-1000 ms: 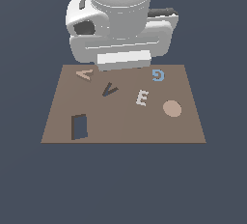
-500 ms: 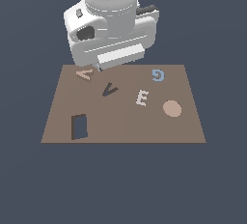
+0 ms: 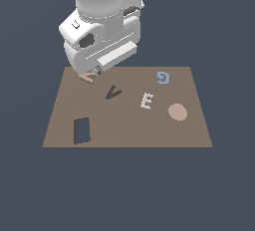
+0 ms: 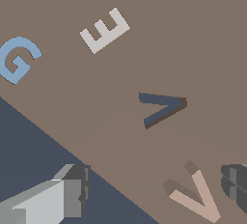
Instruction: Insert a designated object into the corresponding slot on a board.
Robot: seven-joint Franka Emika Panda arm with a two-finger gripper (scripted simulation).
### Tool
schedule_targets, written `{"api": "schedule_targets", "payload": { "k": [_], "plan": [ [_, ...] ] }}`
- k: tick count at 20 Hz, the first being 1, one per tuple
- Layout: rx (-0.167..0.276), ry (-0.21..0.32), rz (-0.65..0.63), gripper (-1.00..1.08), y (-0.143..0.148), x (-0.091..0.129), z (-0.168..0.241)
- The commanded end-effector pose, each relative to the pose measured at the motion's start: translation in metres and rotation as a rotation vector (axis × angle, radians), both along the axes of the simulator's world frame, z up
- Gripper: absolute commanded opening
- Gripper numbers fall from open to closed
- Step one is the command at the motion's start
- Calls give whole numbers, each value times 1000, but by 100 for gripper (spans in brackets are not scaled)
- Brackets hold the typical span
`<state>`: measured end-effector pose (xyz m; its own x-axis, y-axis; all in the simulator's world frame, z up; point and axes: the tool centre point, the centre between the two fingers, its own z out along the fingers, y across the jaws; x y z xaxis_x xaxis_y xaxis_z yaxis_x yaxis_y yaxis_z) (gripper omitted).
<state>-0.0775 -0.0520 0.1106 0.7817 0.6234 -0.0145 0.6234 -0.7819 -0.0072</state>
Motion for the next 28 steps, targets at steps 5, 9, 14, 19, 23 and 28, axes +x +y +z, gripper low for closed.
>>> {"api": "schedule_targets", "payload": {
  "k": [5, 9, 14, 19, 23, 28],
  "plan": [
    [3, -4, 202, 100, -24, -12, -16],
    [4, -7, 325, 100, -39, -16, -26],
    [6, -9, 461, 100, -57, -18, -38],
    [8, -11, 571, 100, -72, -17, -47],
    [8, -13, 641, 100, -82, -16, -53],
    [9, -14, 704, 100, -90, -14, -58]
  ]
}}
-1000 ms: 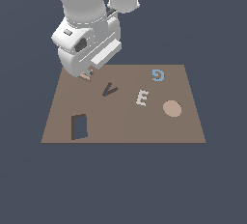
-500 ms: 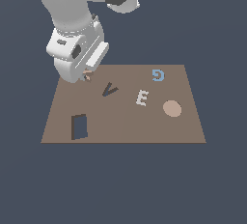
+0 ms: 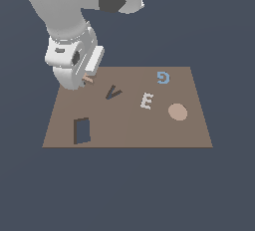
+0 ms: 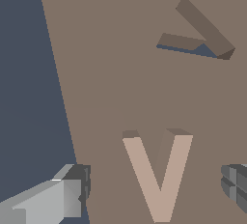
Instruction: Insert a designated object into the corresponding slot on a board.
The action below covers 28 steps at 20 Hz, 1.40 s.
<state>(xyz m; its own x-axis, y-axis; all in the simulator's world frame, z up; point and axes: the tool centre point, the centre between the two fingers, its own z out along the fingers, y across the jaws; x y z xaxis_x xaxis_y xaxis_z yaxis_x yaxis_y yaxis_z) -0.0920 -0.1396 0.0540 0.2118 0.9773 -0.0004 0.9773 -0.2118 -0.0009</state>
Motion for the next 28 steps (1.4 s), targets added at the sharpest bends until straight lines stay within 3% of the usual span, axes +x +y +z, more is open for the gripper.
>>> {"api": "schedule_targets", "payload": {
  "k": [1, 25, 26, 28],
  "plan": [
    [0, -1, 28, 100, -3, 1, -2],
    [0, -1, 52, 100, -6, 2, -24],
    [0, -1, 52, -100, -6, 2, -24],
    [0, -1, 52, -100, -6, 2, -24]
  ]
}}
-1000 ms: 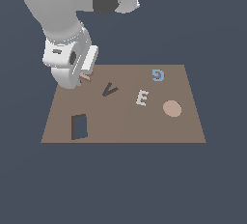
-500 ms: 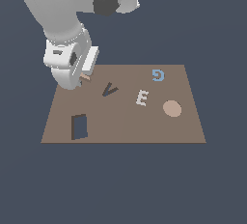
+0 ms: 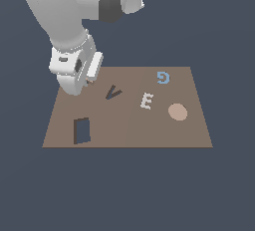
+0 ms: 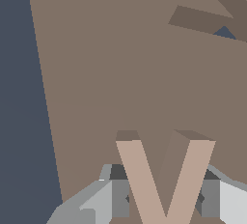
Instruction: Insert a designated object into the corresponding slot on a board.
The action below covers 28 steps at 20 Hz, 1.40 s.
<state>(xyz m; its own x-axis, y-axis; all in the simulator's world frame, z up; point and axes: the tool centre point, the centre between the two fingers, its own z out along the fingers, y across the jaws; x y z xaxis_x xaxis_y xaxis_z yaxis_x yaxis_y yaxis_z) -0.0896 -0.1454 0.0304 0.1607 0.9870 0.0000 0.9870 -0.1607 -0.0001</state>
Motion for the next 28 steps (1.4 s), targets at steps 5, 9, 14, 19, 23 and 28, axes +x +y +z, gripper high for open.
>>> {"api": "schedule_targets", "payload": {
  "k": [5, 9, 14, 19, 23, 28],
  "plan": [
    [0, 0, 0, -100, 0, 0, 0],
    [0, -1, 0, -100, 0, 0, 0],
    [0, 0, -1, -100, 0, 0, 3],
    [0, 0, 23, -100, 1, 3, 3],
    [0, 0, 77, -100, 4, 8, 4],
    [0, -1, 188, -100, 11, 19, 5]
  ]
}}
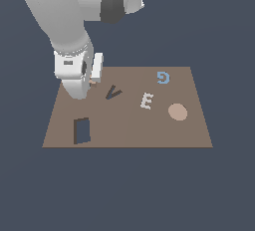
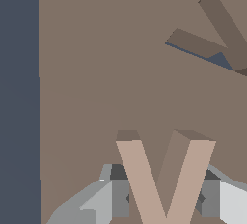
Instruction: Insert a designated object into the corresponding slot on a board.
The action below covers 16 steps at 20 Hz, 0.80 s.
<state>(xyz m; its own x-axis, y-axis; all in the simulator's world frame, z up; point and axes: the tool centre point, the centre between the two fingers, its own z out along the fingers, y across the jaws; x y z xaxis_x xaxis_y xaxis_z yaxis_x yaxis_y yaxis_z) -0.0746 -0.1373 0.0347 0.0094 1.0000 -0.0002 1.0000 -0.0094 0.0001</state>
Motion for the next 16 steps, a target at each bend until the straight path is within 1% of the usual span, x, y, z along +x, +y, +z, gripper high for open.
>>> {"api": "schedule_targets", "payload": {
  "k": [1, 5, 10, 16],
  "plan": [
    [0, 0, 65, -100, 4, 6, 1],
    [0, -1, 198, -100, 14, 17, 2],
    [-1, -1, 408, -100, 33, 32, 3],
    [-1, -1, 629, -100, 56, 42, 4]
  ]
}}
